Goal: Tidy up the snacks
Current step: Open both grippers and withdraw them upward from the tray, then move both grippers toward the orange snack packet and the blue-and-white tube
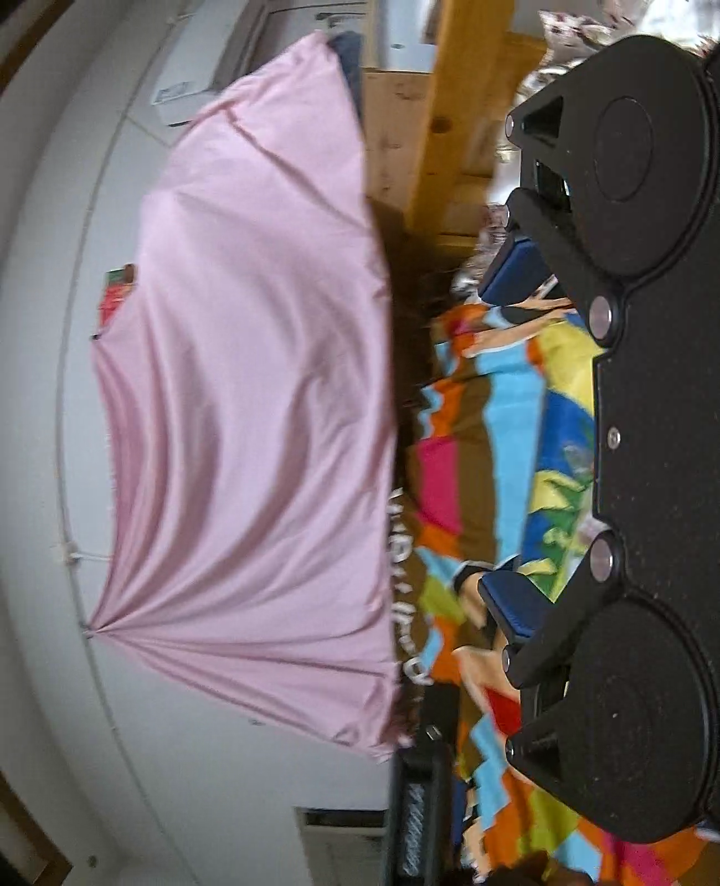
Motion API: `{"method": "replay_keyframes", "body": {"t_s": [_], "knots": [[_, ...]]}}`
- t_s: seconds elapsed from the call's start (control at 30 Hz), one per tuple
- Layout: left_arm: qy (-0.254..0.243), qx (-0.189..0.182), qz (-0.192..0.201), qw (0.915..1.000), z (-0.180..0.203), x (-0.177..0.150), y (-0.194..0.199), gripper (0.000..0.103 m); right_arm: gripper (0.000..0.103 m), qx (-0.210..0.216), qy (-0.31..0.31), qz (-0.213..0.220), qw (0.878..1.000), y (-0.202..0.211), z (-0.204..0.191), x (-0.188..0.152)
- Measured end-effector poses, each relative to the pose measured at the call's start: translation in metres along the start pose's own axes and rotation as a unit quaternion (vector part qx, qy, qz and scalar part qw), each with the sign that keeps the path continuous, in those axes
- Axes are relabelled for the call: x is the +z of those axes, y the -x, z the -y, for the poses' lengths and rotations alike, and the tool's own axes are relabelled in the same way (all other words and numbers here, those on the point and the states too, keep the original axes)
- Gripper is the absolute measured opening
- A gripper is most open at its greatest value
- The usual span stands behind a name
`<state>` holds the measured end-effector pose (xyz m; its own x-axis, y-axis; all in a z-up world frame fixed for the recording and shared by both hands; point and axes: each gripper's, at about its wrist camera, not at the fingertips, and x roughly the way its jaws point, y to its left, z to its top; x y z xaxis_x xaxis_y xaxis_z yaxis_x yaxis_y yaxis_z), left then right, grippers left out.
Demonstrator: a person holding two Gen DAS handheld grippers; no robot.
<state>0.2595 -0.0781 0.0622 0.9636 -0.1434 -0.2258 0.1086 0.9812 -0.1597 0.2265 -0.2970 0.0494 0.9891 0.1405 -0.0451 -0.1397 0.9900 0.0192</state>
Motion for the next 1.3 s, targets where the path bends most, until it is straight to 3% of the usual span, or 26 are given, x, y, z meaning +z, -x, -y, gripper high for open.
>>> {"method": "replay_keyframes", "body": {"t_s": [0.3,0.5,0.73,1.0,1.3], "knots": [[0.010,0.044,0.030,0.9985,-0.028,0.010,0.083,0.103,0.102,0.043,0.005,0.017,0.999,0.057,-0.037,0.022],[0.017,0.072,0.030,0.9968,-0.048,0.007,0.122,0.103,0.102,0.085,0.046,0.012,0.995,0.091,-0.075,0.016],[0.019,0.093,0.021,0.9953,-0.067,-0.004,0.162,0.103,0.102,0.116,0.041,0.005,0.992,0.118,-0.108,0.013],[0.023,0.122,0.011,0.9922,-0.088,-0.019,0.189,0.103,0.102,0.131,0.033,-0.025,0.991,0.139,-0.131,0.000],[0.043,0.151,-0.021,0.9874,-0.115,-0.034,0.186,0.103,0.102,0.135,0.036,-0.067,0.988,0.135,-0.143,-0.019]]}}
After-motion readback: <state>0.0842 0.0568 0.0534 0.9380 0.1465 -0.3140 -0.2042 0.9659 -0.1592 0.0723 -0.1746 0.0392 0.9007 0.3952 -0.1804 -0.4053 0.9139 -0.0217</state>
